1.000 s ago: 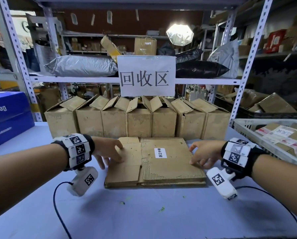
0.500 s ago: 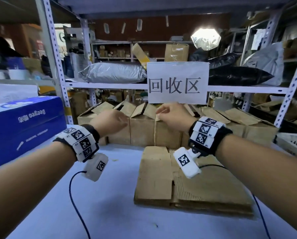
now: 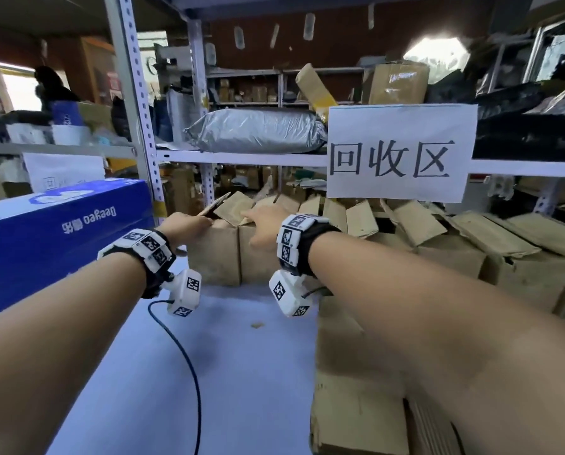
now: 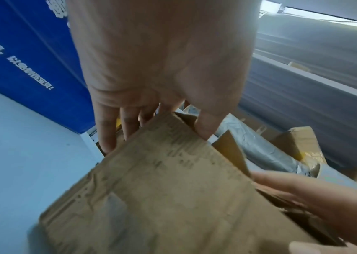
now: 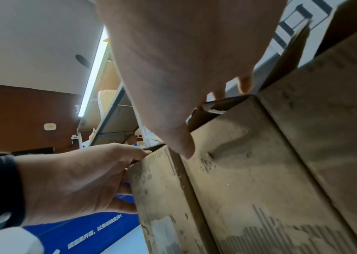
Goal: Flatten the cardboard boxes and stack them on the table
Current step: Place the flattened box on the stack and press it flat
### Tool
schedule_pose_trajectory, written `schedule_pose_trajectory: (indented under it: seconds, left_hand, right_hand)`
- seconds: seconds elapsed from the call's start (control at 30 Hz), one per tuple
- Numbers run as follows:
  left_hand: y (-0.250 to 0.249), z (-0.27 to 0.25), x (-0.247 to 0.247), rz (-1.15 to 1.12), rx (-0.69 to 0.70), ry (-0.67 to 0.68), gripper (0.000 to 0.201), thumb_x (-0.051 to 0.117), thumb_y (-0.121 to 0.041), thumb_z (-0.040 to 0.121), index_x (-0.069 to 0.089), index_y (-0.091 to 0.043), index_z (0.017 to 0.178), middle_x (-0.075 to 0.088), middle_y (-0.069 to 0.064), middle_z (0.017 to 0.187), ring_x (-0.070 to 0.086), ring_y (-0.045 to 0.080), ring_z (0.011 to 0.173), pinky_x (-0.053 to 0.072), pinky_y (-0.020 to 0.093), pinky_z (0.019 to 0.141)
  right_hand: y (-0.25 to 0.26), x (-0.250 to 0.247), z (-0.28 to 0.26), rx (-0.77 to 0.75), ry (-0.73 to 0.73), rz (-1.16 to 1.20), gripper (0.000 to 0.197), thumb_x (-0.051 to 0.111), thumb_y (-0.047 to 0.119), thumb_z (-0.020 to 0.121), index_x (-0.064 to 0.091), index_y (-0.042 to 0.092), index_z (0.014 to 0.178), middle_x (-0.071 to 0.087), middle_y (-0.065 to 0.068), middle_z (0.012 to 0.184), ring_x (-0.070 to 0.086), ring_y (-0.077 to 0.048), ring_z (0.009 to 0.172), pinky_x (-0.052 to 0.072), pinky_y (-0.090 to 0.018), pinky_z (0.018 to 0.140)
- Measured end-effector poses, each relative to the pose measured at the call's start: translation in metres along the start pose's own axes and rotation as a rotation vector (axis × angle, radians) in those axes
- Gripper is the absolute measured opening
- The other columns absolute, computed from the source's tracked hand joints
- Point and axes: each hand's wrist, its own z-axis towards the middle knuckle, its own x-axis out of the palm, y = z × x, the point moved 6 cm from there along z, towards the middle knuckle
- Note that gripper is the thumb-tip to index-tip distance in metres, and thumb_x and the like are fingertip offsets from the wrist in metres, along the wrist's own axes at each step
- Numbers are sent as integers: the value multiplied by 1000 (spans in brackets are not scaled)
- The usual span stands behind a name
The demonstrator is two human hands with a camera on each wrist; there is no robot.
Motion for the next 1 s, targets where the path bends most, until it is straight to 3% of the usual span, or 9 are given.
schedule_pose_trajectory:
  seconds: [0.13,0.33,0.47,0.6,0.7,0.83,0.93,1.0]
  left_hand:
    - [-3,1,10,-54,69,28,24,65,-36,98,70,-12,94,73,12,102,69,26,94,61,39,75]
    - [-25,-16,42,45,173,28,34,59,-40,101,72,-11,86,72,9,88,71,25,87,65,44,69]
    - [-39,-25,63,67,185,60,38,58,-41,101,72,-9,86,74,12,90,72,26,88,65,45,67]
    - [-47,-29,76,69,169,50,36,55,-40,103,69,-8,93,72,13,97,72,29,92,65,46,67]
    - [-45,-29,70,52,142,-35,32,49,-37,105,61,-7,112,67,13,103,68,30,91,65,50,67]
    - [-44,-27,42,63,176,-193,35,47,-31,104,63,-1,114,66,20,106,67,39,93,63,56,72]
    - [-50,-37,5,66,205,-319,42,47,-30,102,65,4,120,66,29,116,64,44,105,57,49,89]
    - [-60,-54,-21,46,252,-429,45,45,-31,101,64,6,120,64,33,121,61,46,112,49,45,92]
  right_hand:
    - [-22,3,3,85,-85,22,46,59,31,89,56,17,133,54,-12,134,52,-33,123,48,-40,100]
    - [-60,9,-19,170,-58,39,59,58,36,79,50,24,136,47,-8,135,49,-32,123,46,-41,97]
    - [-79,10,-37,226,-45,60,64,55,37,74,49,23,136,45,-11,133,45,-34,124,44,-44,101]
    - [-93,9,-51,248,-7,83,75,54,46,72,46,23,143,35,-18,149,34,-39,136,35,-45,108]
    - [-95,6,-55,210,-18,145,61,62,44,84,53,21,140,39,-15,147,32,-35,138,31,-40,106]
    - [-99,-2,-63,173,-99,300,55,63,35,87,54,21,140,44,-6,149,34,-28,141,28,-38,112]
    - [-100,-10,-70,175,-192,382,56,62,34,85,54,25,140,51,-4,147,43,-26,137,35,-40,112]
    - [-94,-20,-74,150,-245,482,58,64,39,89,50,24,143,51,-3,148,47,-24,135,39,-41,110]
